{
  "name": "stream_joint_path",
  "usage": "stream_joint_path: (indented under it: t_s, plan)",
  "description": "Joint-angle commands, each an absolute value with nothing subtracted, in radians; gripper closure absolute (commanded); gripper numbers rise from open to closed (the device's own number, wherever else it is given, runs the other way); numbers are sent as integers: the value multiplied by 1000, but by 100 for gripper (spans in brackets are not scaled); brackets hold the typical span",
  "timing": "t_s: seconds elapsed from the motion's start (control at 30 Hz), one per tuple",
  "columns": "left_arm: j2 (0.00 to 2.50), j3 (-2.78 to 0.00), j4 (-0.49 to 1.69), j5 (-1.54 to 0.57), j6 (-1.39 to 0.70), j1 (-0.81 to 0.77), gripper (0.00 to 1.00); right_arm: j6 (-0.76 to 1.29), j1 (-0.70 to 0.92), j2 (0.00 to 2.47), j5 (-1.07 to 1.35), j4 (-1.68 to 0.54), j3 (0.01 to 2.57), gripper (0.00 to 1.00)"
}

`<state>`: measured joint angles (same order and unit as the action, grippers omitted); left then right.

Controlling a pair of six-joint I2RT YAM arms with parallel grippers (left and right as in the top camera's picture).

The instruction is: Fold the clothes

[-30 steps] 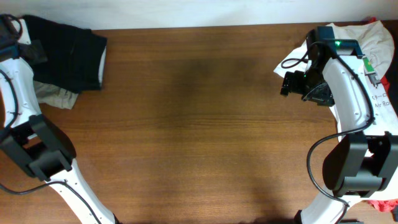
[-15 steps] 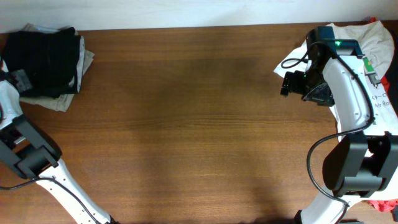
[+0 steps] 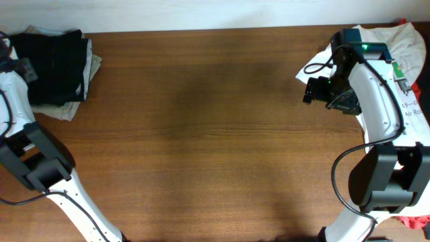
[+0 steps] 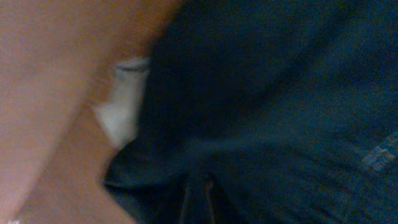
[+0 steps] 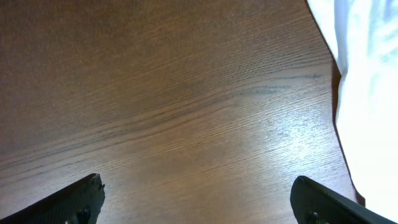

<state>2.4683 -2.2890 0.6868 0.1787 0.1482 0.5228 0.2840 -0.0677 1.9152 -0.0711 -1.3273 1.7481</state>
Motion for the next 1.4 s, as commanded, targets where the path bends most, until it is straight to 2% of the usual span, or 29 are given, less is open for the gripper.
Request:
stream_joint_path:
  t_s: [0.0,0.13,0.23,0.4,0.5,0.6,0.97,1.07,1.1,1.2,1.37]
  plan:
    - [2440,-2267,727,-5,143,510,93,285,-66,1905,-91,-1328,1748,1]
    - [2440,-2186,715,16,144,519,94,285,-66,1905,-91,-1328,1748,1]
    - [2440,-2132,693,15,144,527,98,285,-66,1905,-91,-1328,1748,1]
    - [2440,-2004,656,6,144,523,98,285,-66,1905,-91,-1328,1748,1]
    - [2440,-1943,678,-95,132,523,99,285,-66,1905,-91,-1328,1748,1]
    - [2440,-1905,691,-159,32,513,99,285,-66,1905,-91,-1328,1748,1]
    - [2394,-1905,783,-149,-12,232,99,285,-66,1905,-91,-1328,1748,1]
    - [2345,-1916,783,-149,-12,230,91,285,-66,1905,-91,-1328,1748,1]
    - [2317,-1921,783,-144,-12,240,91,285,-66,1905,-91,-1328,1748,1]
    - [2239,-1927,778,-102,-11,263,81,285,-66,1905,-91,-1328,1748,1]
    - [2151,-1973,770,-73,-11,302,80,285,-66,1905,-91,-1328,1748,1]
